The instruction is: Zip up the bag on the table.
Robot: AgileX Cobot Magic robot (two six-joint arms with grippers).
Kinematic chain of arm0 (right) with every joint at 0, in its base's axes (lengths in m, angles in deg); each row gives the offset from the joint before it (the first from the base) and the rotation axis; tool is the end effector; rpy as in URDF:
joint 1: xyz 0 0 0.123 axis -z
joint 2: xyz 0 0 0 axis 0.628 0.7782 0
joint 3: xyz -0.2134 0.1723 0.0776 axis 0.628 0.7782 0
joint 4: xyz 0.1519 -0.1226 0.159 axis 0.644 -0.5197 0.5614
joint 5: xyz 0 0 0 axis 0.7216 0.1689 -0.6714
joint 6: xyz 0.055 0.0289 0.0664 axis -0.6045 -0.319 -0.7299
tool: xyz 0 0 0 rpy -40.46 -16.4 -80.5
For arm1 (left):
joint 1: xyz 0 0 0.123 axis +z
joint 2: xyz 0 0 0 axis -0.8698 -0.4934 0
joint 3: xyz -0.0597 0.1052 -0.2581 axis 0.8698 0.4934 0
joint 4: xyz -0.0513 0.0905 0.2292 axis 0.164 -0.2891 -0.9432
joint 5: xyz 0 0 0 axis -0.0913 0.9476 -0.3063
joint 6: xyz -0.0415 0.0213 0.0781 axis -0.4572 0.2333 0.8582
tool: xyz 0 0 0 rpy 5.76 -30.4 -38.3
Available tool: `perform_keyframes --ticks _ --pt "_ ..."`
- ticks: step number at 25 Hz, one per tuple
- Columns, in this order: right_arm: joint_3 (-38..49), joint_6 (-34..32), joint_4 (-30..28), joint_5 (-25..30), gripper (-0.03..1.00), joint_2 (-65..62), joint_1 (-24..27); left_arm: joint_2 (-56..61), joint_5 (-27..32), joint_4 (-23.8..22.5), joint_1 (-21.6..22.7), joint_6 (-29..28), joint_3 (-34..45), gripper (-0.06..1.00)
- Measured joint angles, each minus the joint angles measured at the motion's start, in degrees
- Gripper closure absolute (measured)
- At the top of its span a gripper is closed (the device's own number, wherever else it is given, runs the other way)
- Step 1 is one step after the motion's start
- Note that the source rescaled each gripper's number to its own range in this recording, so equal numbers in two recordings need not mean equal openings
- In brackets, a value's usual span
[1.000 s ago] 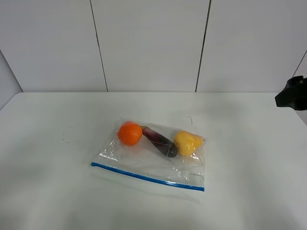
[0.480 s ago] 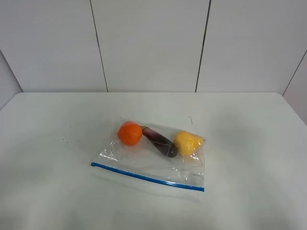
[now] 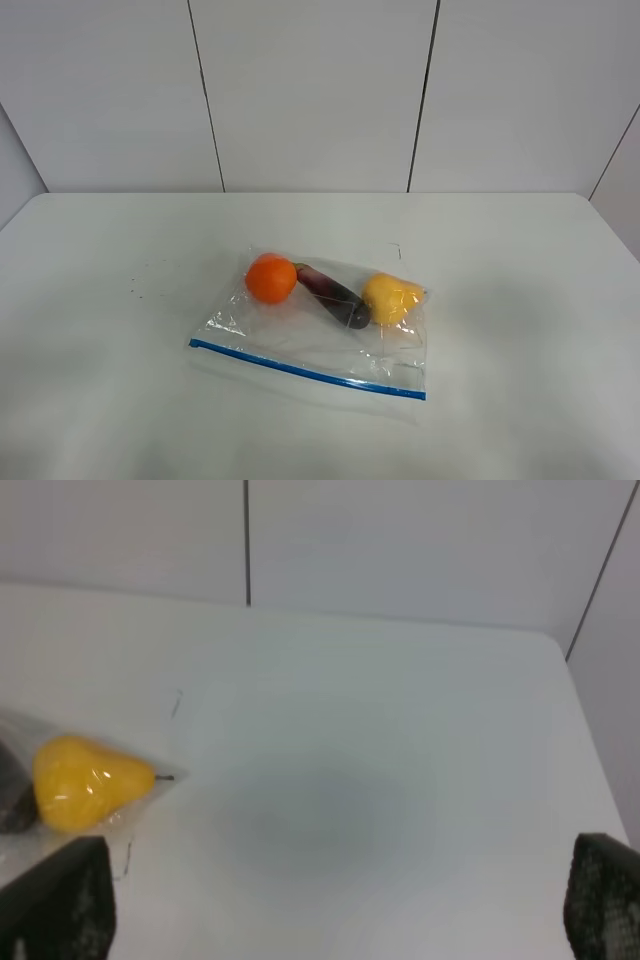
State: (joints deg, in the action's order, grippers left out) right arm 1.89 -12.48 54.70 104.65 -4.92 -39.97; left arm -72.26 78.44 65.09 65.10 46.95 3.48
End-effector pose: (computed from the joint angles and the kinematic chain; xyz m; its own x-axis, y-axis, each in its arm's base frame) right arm -0.0064 0.0005 0.3196 -0.2880 -0.0200 -0.9574 -0.0293 0.9995 -0.0121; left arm -0.0054 0.0025 0.2756 -0.4538 -0.0083 -0.8911 -0.0962 0.9946 0.0397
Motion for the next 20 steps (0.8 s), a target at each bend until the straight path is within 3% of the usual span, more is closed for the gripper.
perform_keyframes --ticks 7,20 --pt "0.3 -1.1 -1.0 4.4 -0.03 -3.4 0.0 0.0 0.0 0.0 0.0 0.0 0.0 -0.06" --pt "6.3 -1.7 -0.9 3.7 -0.03 -3.4 0.0 0.0 0.0 0.0 0.0 0.0 0.0 -0.06"
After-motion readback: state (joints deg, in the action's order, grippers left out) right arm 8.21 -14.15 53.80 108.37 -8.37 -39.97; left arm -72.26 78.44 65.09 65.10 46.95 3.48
